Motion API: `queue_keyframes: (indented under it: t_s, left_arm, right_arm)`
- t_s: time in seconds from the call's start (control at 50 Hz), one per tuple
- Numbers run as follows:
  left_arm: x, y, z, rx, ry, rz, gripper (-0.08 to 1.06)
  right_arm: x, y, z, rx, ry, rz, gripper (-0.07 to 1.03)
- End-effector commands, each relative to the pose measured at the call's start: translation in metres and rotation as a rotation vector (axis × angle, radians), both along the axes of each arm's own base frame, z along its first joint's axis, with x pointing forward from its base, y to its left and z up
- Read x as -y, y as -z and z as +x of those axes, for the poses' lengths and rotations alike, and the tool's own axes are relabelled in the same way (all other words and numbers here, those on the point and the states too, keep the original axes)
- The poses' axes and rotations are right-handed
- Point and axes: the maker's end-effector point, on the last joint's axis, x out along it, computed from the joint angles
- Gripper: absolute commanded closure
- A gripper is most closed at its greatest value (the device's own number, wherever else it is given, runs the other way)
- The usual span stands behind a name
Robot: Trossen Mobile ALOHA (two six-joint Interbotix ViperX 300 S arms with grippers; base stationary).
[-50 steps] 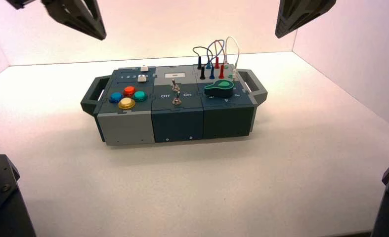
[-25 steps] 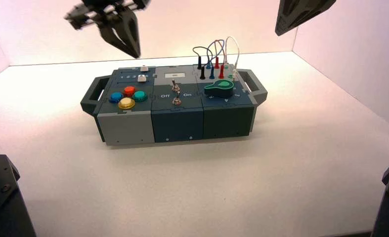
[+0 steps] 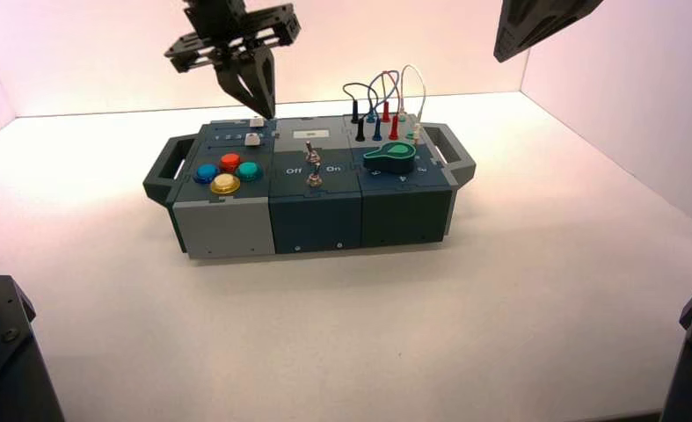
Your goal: Move the bottom slider to position 2.
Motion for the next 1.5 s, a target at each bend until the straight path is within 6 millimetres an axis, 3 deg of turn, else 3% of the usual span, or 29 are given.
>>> queue_keyframes:
  t_s: [0.02, 0.52, 1.5]
  left_arm:
    - [0.007, -0.008, 0.011, 0.027, 0.012, -0.012, 1.01]
    - [-0.01, 0.016, 0.009, -0.036, -0.024, 0.016, 1.01]
    - [-0.031, 0.023, 0.018, -0.047, -0.071, 0.027, 1.01]
  right_arm:
    - [-0.001, -0.011, 0.004, 0.028, 0.008, 0.021, 0.99]
    - [0.001, -0.014, 0.001, 0.034, 0.009, 0.026, 0.99]
    - [0.001, -0.012, 0.0, 0.029, 0.009, 0.023, 0.99]
